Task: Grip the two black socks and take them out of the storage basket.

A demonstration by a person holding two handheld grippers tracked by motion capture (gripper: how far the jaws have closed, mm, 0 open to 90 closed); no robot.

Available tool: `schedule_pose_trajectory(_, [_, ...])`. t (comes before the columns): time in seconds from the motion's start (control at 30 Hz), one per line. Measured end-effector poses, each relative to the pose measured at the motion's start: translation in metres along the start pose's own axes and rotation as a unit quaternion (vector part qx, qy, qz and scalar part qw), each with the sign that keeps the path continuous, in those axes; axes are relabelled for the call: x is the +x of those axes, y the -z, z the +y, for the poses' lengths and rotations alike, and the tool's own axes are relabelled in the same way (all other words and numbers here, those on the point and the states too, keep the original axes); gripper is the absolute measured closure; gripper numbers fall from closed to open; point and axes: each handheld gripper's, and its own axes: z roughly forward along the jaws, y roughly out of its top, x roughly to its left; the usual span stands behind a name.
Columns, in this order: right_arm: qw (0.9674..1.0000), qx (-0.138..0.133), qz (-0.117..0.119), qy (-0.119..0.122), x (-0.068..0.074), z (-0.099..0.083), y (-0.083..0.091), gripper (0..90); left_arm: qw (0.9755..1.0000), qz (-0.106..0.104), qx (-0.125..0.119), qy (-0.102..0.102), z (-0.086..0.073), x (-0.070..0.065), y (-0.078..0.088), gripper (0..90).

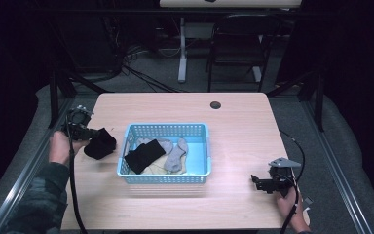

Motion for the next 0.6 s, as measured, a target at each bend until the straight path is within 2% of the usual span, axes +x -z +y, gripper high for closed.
schedule_pose_trajectory(0.03, [1.0000,-0.001,0.001,0.000,0.000,0.000,0.000,5.5,0.9999,-0.010,0.006,0.011,-0.005,0.001,-0.012,85.3])
schedule_pose_trajectory(0.1, [1.0000,0.000,0.000,0.000,0.000,0.000,0.000,5.5,0.9995,-0.020,0.013,0.019,-0.008,0.001,-0.022,84.2])
schedule_pose_trajectory(0.13, [1.0000,0.000,0.000,0.000,0.000,0.000,0.000,5.5,0.9995,-0.020,0.013,0.019,-0.008,0.001,-0.022,81.3])
schedule_pose_trajectory(0.17, [1.0000,0.002,0.000,0.002,0.000,0.000,0.000,5.5,0.9987,-0.035,0.012,0.036,-0.009,0.002,-0.027,79.0])
schedule_pose_trajectory(0.23, [1.0000,0.002,0.000,0.002,0.000,0.000,0.000,5.5,0.9984,-0.039,0.002,0.040,-0.008,0.002,-0.027,70.0])
schedule_pose_trajectory(0.3, [1.0000,0.002,0.000,0.002,0.000,0.000,0.000,5.5,0.9989,-0.037,0.003,0.030,-0.006,0.002,-0.024,54.9])
schedule_pose_trajectory(0.33, [1.0000,0.001,0.001,0.002,0.000,0.000,0.000,5.5,0.9987,-0.043,0.002,0.027,-0.006,0.001,-0.021,42.8])
schedule_pose_trajectory(0.37, [1.0000,0.000,0.000,0.000,0.000,0.000,0.000,5.5,0.9987,-0.044,-0.003,0.026,-0.005,0.000,-0.017,34.4])
schedule_pose_trajectory(0.4, [1.0000,0.000,0.000,0.000,0.000,0.000,0.000,5.5,0.9987,-0.044,-0.003,0.026,-0.005,0.000,-0.017,28.4])
schedule_pose_trajectory(0.43, [1.0000,0.002,0.000,0.002,0.000,0.000,0.000,5.5,0.9985,-0.047,-0.020,0.018,-0.002,-0.003,-0.007,22.3])
schedule_pose_trajectory(0.47, [1.0000,0.000,0.000,0.000,0.000,0.000,0.000,5.5,0.9985,-0.047,-0.020,0.018,-0.002,-0.003,-0.007,17.8])
schedule_pose_trajectory(0.5, [1.0000,0.000,0.000,0.000,0.000,0.000,0.000,5.5,0.9980,-0.048,-0.039,0.011,0.001,-0.007,0.006,14.7])
schedule_pose_trajectory(0.53, [1.0000,0.000,0.000,0.000,0.000,0.000,0.000,5.5,0.9980,-0.048,-0.039,0.011,0.001,-0.007,0.006,12.7])
schedule_pose_trajectory(0.57, [1.0000,0.000,0.001,0.000,0.000,0.000,0.000,5.5,0.9975,-0.048,-0.051,-0.005,0.006,-0.012,0.017,9.2])
schedule_pose_trajectory(0.6, [1.0000,0.000,0.001,0.000,0.000,0.000,0.000,5.5,0.9975,-0.048,-0.051,-0.005,0.006,-0.012,0.017,5.5])
